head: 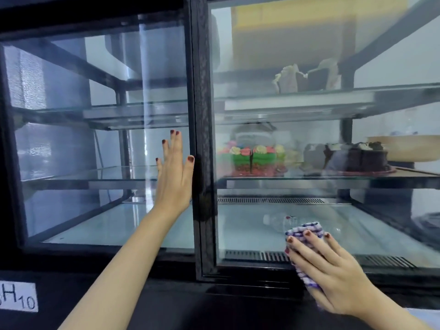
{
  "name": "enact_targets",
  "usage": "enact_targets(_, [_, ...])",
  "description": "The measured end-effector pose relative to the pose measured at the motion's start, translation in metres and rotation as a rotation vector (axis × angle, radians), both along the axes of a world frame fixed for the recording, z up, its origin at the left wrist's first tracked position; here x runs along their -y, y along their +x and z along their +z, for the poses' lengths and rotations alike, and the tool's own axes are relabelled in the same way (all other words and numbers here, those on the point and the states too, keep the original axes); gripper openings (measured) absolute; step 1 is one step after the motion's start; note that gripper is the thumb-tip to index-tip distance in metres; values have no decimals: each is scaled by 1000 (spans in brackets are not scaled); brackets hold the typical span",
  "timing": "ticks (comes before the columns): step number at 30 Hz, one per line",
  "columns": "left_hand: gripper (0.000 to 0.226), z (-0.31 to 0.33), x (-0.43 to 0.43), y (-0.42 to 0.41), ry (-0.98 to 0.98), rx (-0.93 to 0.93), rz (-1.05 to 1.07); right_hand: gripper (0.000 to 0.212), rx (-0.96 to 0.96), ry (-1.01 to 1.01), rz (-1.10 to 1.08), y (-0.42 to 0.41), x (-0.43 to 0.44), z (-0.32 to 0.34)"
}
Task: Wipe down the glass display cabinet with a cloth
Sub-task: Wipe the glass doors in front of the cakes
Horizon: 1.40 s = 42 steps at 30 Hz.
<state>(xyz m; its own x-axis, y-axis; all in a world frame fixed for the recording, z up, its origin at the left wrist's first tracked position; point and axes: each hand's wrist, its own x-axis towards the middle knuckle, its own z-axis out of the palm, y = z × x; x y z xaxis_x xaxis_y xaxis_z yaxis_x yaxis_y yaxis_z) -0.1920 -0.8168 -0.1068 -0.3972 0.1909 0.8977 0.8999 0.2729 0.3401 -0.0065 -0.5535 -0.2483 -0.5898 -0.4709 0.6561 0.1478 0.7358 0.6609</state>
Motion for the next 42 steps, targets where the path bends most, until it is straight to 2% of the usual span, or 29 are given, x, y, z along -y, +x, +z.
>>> enact_targets(4, [55, 27, -27, 12, 27, -83, 15, 53, -201, -131, 49, 0, -11, 40])
enact_targets(9, [54, 36, -48, 13, 151, -94, 125, 57, -643, -574, 89, -1, -22, 217])
enact_targets(12, [55, 31, -52, 11, 226, -105, 140, 58, -741, -677, 38, -13, -8, 328])
enact_targets(15, [55, 28, -53, 8, 235, -105, 160, 57, -741, -654, 37, -43, 37, 386])
enact_targets(18, [55, 27, -53, 8, 223, -103, 187, 57, -563, -391, 76, -78, 82, 356])
enact_targets(20, [55, 28, -53, 10, 216, -105, 193, 58, -393, -194, 104, -84, 91, 295])
enact_targets(22, [55, 28, -52, 11, 210, -98, 196, 59, -289, -103, 110, -69, 72, 235])
enact_targets(24, [56, 28, -52, 12, 201, -94, 203, 60, -312, -168, 102, -41, 32, 201])
enact_targets(26, [56, 28, -54, 11, 205, -96, 214, 60, -477, -357, 109, -11, -12, 208])
enact_targets(29, [55, 27, -55, 11, 209, -100, 229, 60, -746, -695, 48, 15, -49, 277])
enact_targets(32, [55, 27, -54, 9, 217, -105, 233, 60, -835, -769, 32, 6, -37, 361])
enact_targets(35, [56, 26, -55, 10, 221, -109, 229, 57, -756, -633, 28, -26, 7, 406])
enact_targets(37, [56, 28, -55, 12, 220, -101, 230, 58, -619, -449, 49, -52, 45, 399])
enact_targets(40, [57, 28, -54, 14, 211, -85, 232, 58, -353, -104, 117, -76, 83, 337])
enact_targets(42, [57, 29, -53, 15, 201, -80, 234, 57, -290, -54, 150, -72, 80, 286])
